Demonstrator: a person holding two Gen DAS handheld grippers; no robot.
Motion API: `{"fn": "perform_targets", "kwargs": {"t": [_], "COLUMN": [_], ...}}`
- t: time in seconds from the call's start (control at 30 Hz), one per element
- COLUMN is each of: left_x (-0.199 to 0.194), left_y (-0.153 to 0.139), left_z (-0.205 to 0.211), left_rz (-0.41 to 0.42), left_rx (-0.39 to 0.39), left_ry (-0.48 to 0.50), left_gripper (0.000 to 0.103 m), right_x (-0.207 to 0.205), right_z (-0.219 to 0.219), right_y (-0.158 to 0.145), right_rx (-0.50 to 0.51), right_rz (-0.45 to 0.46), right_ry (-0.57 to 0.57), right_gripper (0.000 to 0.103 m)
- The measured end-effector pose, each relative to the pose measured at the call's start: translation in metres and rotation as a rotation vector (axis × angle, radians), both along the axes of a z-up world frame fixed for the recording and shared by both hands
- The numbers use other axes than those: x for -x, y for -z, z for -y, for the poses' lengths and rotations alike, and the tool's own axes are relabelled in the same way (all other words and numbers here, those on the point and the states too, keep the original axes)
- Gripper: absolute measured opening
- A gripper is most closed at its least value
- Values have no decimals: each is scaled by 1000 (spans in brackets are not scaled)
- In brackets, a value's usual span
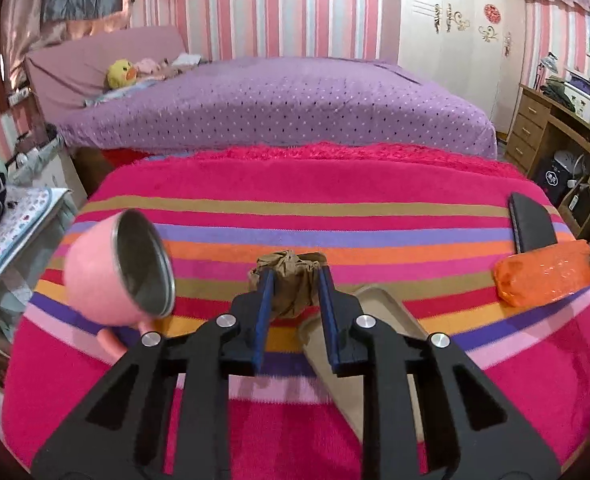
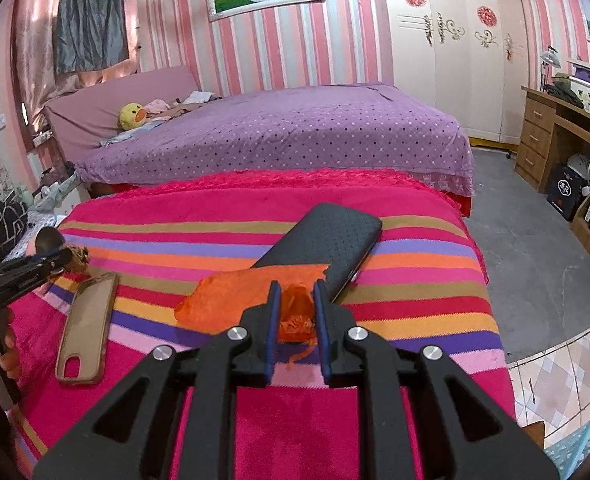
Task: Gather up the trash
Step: 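Lift the paper and mesh bag and carry them over the basket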
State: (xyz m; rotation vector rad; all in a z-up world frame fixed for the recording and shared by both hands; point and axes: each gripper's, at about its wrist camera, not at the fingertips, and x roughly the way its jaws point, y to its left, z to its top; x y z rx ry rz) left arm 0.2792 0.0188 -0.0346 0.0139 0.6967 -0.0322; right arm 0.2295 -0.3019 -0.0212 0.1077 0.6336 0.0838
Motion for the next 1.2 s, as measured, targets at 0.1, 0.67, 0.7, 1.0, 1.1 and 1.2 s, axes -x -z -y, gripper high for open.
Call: {"fn": "perform_targets", "kwargs": {"t": [0.1, 0.67, 0.7, 1.0, 1.1, 1.2], "left_x": [16, 108, 111, 156, 171, 185], "left_y": [-4, -29, -31, -46, -46, -43], "left_z": [-2, 58, 64, 163, 202, 239], "left_rz": [6, 95, 99, 122, 126, 118], "left_rx": [23, 4, 7, 65, 84, 111], "left_ry": [6, 106, 115, 227, 283, 338], "left_gripper": [21, 21, 21, 21, 21, 21], "right_x": [9, 87, 94, 182, 215, 244], "right_z": [-5, 9, 16, 109, 153, 197], "right_y": [-1, -25, -31, -59, -62, -59], "right_rx": [8, 40, 36, 95, 125, 144], "right_rz": [2, 49, 57, 89, 79, 62], "right_ry": [-14, -49, -41, 104, 185, 266], "right_gripper": [17, 17, 17, 17, 17, 17]}}
